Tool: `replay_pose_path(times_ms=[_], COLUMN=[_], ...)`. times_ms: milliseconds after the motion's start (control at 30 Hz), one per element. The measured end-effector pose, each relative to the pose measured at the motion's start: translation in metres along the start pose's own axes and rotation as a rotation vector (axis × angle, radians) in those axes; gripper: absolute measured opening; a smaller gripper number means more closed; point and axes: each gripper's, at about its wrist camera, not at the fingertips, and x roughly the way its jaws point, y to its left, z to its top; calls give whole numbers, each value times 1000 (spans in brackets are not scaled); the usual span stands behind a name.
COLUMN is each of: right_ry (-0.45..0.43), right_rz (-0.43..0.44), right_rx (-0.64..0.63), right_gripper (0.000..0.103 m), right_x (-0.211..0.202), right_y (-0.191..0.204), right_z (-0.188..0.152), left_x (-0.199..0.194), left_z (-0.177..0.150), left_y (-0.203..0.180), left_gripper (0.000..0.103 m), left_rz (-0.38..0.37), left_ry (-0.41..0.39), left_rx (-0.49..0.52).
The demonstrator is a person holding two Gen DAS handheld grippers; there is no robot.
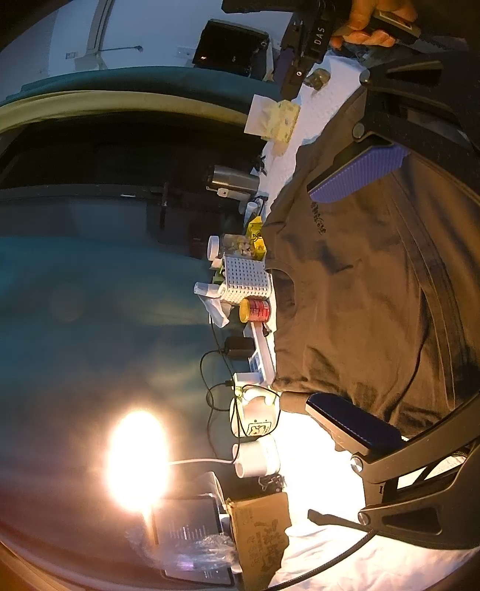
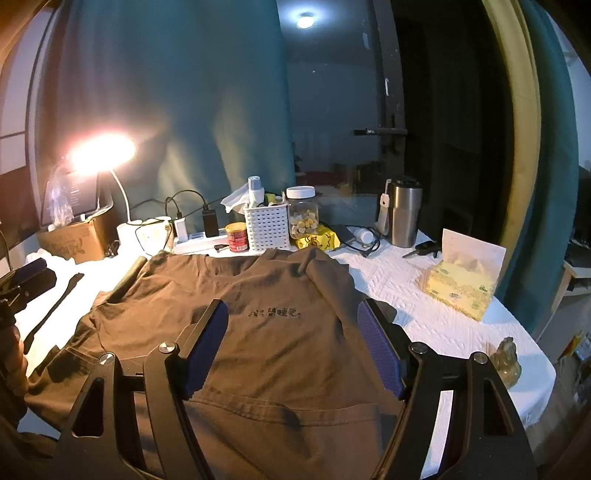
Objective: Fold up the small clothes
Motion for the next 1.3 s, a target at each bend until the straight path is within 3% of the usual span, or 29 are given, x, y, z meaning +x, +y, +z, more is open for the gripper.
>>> replay_pose_path(times_ms=[367,600,867,1300], right_ry=[29,67,141,290], right_rz=[0,-7,10,78], right_rx=[27,73,88,153], right_gripper=[76,76,76,76], right_x=[15,34,78,166], right_y=[-15,-46,-92,-139], right_z=[4,12,19,8], left_x=[16,42,80,125], left_z=[8,25,35,39], left_y=[-7,-17,-32,-26], left_gripper=[102,102,102,102], left_rz=[-1,-1,30,151], left_ry=[34,73,124,184], left_rx=[19,27,29,-28])
